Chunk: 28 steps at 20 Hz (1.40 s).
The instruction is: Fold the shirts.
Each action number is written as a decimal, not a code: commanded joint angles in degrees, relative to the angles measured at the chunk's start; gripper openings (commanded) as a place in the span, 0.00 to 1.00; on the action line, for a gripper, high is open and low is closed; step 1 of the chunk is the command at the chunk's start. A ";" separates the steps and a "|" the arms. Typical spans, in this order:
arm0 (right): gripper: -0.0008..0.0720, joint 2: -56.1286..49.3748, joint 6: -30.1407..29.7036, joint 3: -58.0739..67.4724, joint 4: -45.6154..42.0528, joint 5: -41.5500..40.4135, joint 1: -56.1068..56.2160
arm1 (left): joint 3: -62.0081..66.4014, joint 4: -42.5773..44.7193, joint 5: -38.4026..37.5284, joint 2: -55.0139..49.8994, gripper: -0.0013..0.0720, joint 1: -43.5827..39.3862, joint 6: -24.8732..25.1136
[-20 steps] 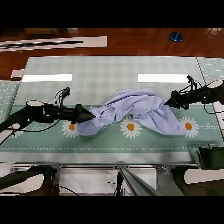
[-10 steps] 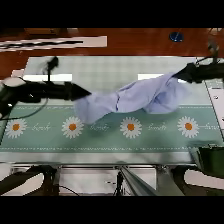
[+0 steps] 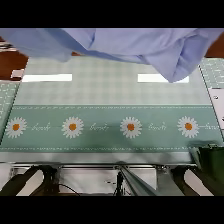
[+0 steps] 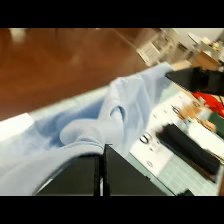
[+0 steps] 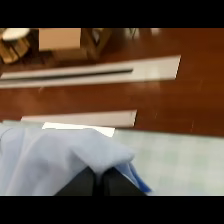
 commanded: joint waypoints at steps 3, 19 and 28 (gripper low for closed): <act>0.06 14.01 8.04 1.60 -7.96 -1.20 0.02 | 6.36 0.72 -0.68 10.19 0.05 4.81 -7.19; 0.06 13.49 11.78 -7.91 -25.64 37.22 0.90 | -11.80 30.99 -28.55 29.31 0.05 4.96 -28.79; 0.06 -10.80 11.52 -20.50 -6.93 18.29 0.90 | -61.46 22.84 6.43 30.14 0.05 4.96 -15.67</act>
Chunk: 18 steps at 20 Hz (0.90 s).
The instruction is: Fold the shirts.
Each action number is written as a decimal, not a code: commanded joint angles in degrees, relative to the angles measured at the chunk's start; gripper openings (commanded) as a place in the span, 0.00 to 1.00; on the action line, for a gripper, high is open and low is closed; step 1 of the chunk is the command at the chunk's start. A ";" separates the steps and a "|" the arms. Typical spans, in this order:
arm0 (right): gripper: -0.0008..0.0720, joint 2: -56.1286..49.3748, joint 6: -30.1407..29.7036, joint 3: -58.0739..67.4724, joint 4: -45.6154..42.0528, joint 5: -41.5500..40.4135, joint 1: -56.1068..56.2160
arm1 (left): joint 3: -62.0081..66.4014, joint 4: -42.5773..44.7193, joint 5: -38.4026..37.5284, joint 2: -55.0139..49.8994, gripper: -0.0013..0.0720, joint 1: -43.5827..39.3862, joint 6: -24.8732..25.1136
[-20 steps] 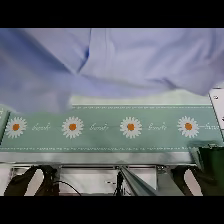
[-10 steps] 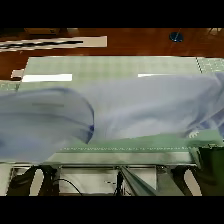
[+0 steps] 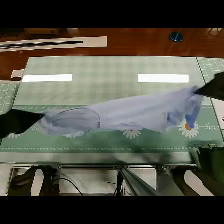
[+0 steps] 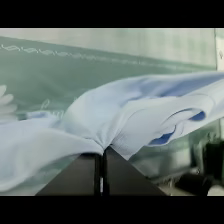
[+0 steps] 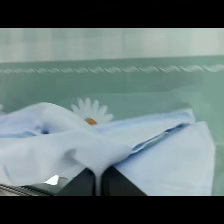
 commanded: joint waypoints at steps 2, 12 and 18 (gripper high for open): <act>0.06 -13.29 -1.99 -1.57 10.86 -14.62 0.02 | -15.82 -7.87 22.21 -3.82 0.05 -0.09 8.41; 0.06 -25.86 -5.29 -1.57 14.03 -26.93 0.04 | -16.70 -8.52 28.44 -25.99 0.05 -2.12 17.25; 0.31 -26.05 -13.22 1.66 15.21 -30.71 -1.73 | -16.63 -10.58 33.29 -32.02 0.05 -7.15 19.19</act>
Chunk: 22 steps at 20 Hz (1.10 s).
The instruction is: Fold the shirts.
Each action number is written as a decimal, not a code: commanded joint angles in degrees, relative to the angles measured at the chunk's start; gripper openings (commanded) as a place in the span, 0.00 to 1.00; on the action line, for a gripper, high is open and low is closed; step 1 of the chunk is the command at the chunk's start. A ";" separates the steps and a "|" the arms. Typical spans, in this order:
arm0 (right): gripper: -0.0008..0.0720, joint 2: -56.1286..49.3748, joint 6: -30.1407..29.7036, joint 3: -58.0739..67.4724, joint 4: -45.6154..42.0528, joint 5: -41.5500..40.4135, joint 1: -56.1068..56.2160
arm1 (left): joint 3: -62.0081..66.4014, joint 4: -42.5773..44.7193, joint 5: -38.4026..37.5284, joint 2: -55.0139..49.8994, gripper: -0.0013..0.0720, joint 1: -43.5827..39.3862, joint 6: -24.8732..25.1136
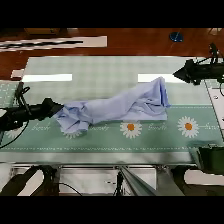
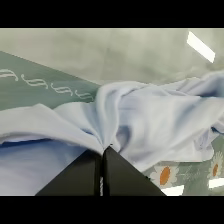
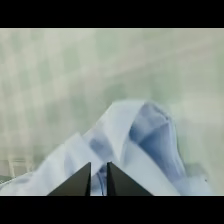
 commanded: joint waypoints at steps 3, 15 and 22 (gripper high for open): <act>0.56 0.09 -3.96 8.92 -5.79 7.58 -5.66 | 0.00 -1.05 1.66 -2.69 0.05 -1.55 2.69; 0.68 0.02 -6.78 -12.81 -17.79 23.08 -10.10 | -0.02 -1.05 -0.24 -2.69 0.05 -1.57 4.37; 0.68 0.00 -6.45 -19.52 -17.64 9.49 0.31 | -0.02 -1.05 -1.38 -2.69 0.05 -1.55 4.37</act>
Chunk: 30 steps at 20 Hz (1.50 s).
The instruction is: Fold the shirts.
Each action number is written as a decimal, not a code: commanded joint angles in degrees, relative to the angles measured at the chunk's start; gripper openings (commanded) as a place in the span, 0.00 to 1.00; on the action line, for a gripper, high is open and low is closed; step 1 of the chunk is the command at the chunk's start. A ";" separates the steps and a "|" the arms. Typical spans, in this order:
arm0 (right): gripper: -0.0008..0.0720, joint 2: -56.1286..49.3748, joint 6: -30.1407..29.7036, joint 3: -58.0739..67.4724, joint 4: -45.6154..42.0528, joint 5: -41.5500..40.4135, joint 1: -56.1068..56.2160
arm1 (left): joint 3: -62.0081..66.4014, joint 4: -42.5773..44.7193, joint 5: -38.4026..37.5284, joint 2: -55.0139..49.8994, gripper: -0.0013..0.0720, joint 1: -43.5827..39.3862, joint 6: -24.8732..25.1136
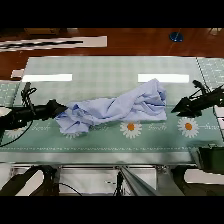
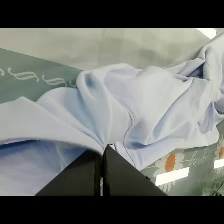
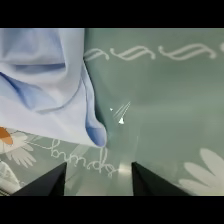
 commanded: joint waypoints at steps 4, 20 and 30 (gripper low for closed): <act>0.68 -1.20 2.45 -2.58 -0.04 -9.25 9.35 | -0.02 -0.02 -0.66 -0.02 0.05 -0.02 0.09; 0.06 16.61 2.25 20.68 1.36 2.93 9.99 | 24.81 -1.57 -9.55 4.52 0.05 0.96 1.14; 0.06 36.70 12.94 41.16 -6.12 -7.50 4.09 | 58.60 14.64 -11.61 12.79 0.05 14.01 -17.75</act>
